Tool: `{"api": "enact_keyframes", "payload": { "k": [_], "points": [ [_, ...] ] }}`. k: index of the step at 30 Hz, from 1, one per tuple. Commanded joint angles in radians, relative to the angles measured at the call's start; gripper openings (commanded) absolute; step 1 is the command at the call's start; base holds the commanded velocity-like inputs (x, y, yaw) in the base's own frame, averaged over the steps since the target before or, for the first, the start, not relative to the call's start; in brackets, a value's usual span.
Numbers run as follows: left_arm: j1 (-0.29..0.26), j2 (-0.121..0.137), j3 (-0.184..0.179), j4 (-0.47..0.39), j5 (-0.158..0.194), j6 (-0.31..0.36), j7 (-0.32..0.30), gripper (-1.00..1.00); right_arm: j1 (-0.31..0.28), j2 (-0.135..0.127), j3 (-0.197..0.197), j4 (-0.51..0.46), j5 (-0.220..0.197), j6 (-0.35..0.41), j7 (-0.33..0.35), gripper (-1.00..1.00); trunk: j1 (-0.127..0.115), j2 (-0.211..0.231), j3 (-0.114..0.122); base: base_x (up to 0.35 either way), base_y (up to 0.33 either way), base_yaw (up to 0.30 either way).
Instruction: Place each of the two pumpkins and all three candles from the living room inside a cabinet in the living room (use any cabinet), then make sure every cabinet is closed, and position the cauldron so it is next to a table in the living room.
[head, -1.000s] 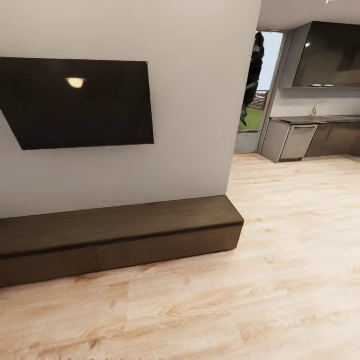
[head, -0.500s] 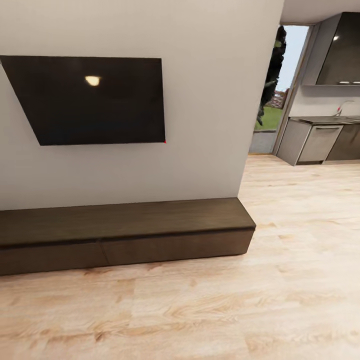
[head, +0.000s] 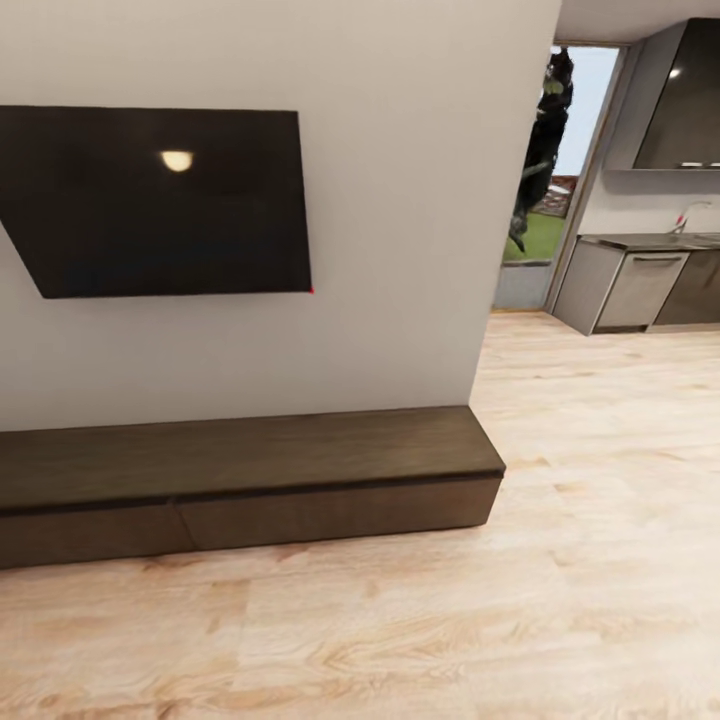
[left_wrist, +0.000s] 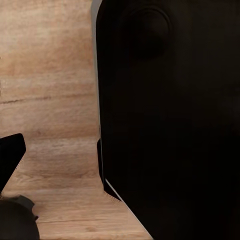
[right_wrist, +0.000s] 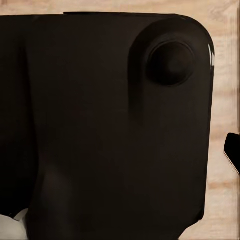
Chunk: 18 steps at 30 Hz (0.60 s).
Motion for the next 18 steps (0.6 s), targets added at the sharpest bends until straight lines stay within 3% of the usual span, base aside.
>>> {"api": "enact_keyframes", "payload": {
  "k": [1,6,18],
  "points": [
    [0.0,0.001,0.0,0.001,0.0,-0.003,0.0,1.0,0.0,0.0,0.0,0.001,-0.001,-0.004,0.002,1.0,0.0,0.0,-0.001,0.245,-0.03,0.0],
    [0.0,0.001,0.002,-0.001,0.0,-0.003,0.0,1.0,0.0,0.0,0.0,0.0,-0.003,-0.008,0.004,1.0,0.0,0.0,-0.001,0.247,-0.009,0.02],
    [0.0,0.002,0.002,-0.002,0.0,-0.002,-0.002,1.0,0.0,-0.001,0.001,-0.001,-0.003,-0.011,0.005,1.0,0.0,0.0,-0.003,0.247,-0.042,0.246]
  ]
}}
